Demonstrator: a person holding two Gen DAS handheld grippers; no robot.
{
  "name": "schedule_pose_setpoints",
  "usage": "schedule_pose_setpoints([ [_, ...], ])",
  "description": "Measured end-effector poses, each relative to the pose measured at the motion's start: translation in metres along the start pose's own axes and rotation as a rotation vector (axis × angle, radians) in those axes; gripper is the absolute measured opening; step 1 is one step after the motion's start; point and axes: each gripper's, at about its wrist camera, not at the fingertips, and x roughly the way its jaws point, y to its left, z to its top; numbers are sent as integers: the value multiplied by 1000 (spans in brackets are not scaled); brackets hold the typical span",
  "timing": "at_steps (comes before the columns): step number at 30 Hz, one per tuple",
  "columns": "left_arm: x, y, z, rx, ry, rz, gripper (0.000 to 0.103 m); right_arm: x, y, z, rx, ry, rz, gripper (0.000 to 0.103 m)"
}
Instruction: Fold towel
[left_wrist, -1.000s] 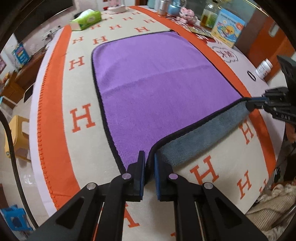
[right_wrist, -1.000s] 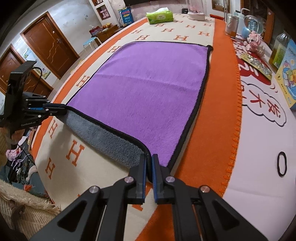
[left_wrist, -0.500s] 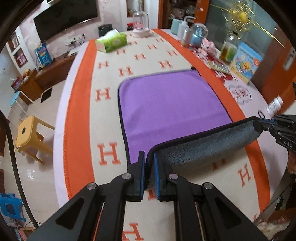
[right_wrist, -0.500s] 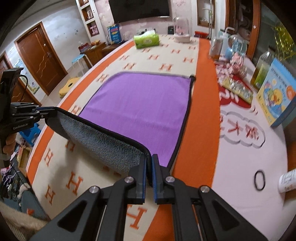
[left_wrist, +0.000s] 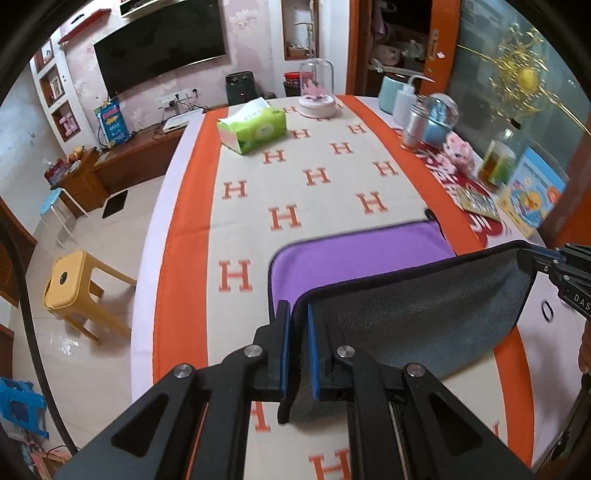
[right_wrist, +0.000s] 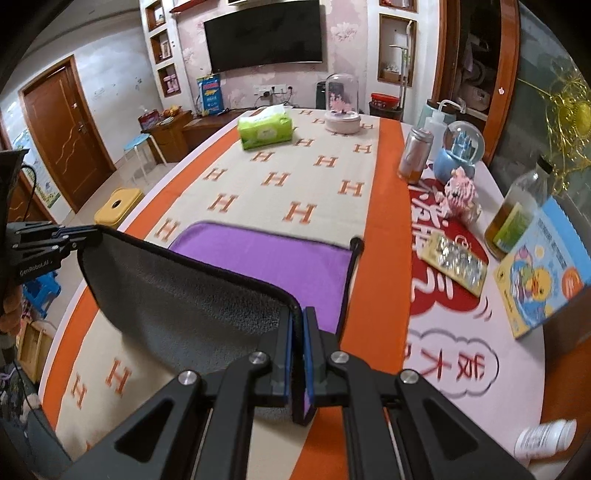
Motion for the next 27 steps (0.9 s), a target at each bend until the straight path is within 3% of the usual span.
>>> schedule_pose_setpoints([
  [12, 70, 2, 41, -36, 18, 62, 7, 64, -21, 42, 57, 19, -44, 5],
  [27, 149, 5, 48, -91, 75, 109, 7, 139, -29, 47, 45, 80, -113, 5],
])
